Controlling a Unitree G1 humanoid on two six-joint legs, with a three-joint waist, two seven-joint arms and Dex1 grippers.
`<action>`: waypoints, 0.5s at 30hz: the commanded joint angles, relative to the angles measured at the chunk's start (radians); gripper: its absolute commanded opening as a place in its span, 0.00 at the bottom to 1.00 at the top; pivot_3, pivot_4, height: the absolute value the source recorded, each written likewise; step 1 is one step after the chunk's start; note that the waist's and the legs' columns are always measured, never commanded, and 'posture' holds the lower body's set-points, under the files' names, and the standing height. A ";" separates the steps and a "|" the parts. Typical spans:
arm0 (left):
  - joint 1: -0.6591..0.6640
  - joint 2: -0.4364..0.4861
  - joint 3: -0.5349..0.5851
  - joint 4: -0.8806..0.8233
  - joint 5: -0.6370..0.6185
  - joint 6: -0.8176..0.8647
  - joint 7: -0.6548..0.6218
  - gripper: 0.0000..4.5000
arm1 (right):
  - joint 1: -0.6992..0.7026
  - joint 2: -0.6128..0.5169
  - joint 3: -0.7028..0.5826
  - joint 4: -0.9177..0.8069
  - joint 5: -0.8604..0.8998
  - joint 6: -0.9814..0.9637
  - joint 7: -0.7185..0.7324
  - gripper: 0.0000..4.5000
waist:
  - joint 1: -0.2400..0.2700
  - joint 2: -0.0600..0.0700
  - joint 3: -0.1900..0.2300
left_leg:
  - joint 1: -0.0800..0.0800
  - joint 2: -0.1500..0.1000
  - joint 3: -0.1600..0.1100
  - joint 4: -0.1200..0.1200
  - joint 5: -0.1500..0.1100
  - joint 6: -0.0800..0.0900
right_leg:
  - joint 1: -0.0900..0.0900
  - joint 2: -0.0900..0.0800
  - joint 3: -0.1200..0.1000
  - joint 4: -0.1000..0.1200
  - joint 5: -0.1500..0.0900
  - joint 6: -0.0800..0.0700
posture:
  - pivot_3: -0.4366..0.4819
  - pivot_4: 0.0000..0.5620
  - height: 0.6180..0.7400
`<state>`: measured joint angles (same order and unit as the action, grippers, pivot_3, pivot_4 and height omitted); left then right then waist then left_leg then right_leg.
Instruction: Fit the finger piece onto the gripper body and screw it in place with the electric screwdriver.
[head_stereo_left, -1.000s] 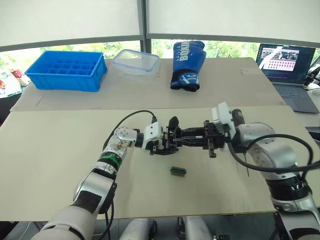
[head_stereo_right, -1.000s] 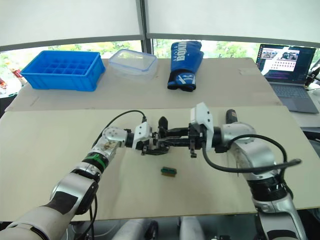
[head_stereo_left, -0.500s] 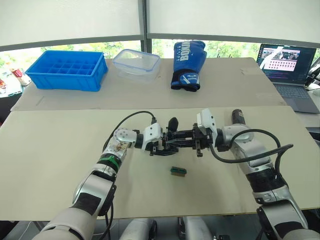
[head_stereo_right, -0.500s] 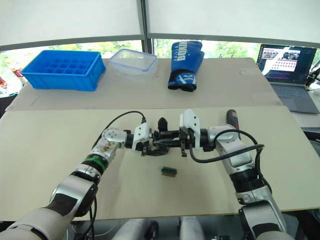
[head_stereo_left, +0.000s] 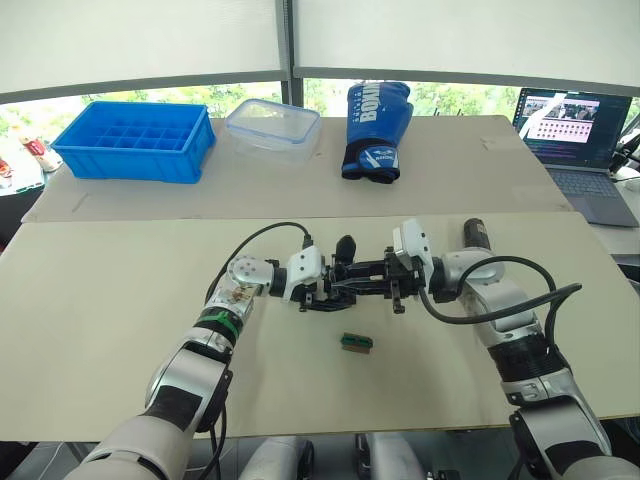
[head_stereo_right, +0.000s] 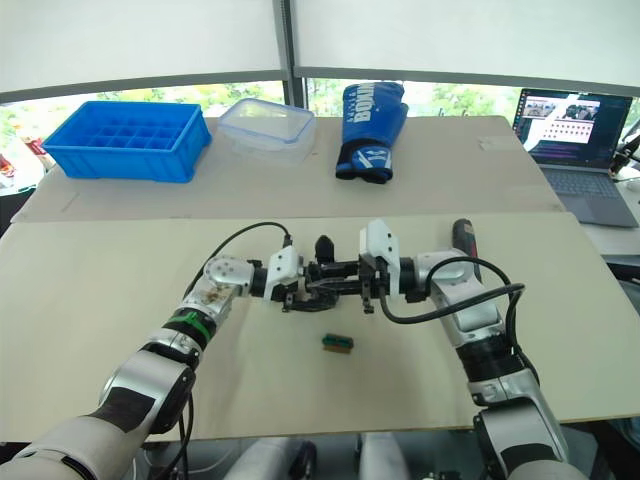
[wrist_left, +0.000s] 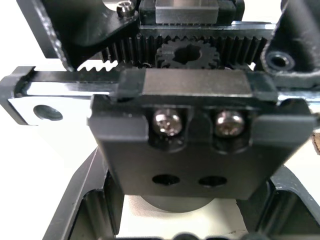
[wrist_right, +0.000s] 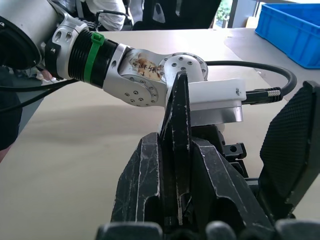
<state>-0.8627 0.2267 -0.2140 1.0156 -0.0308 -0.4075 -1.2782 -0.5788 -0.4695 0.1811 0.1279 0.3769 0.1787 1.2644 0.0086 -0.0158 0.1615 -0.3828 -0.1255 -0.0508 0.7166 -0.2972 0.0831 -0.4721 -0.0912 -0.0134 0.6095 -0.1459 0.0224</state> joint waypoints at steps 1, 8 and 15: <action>-0.009 -0.008 0.007 -0.035 -0.003 -0.008 -0.010 0.53 | 0.049 -0.006 0.011 0.074 -0.032 -0.011 0.007 0.08 | 0.000 0.000 -0.001 | 0.001 0.000 0.000 0.000 0.000 0.000 | 0.001 0.000 0.000 0.000 0.000 0.000 | 0.48 0.27 1.00; -0.012 -0.001 0.012 -0.032 0.003 -0.006 -0.013 0.53 | 0.039 0.016 0.029 0.181 -0.052 -0.093 0.068 0.08 | 0.000 0.001 -0.004 | 0.003 0.000 0.000 0.000 0.000 0.000 | 0.002 0.000 0.000 0.000 0.000 0.000 | 0.48 0.27 1.00; -0.013 0.005 0.013 -0.026 0.007 -0.012 -0.010 0.53 | -0.034 -0.039 0.146 0.287 -0.155 -0.043 0.157 0.08 | -0.008 0.002 -0.004 | 0.010 0.001 0.000 -0.002 0.000 0.000 | 0.008 0.000 0.000 -0.001 0.000 0.000 | 0.48 0.27 1.00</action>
<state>-0.8577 0.2347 -0.2120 1.0194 -0.0136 -0.4016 -1.2661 -0.6653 -0.4531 0.2186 0.3413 0.3790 0.0709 1.3958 0.0006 -0.0142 0.1573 -0.3713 -0.1248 -0.0509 0.7145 -0.2973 0.0831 -0.4629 -0.0911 -0.0130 0.6087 -0.1463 0.0222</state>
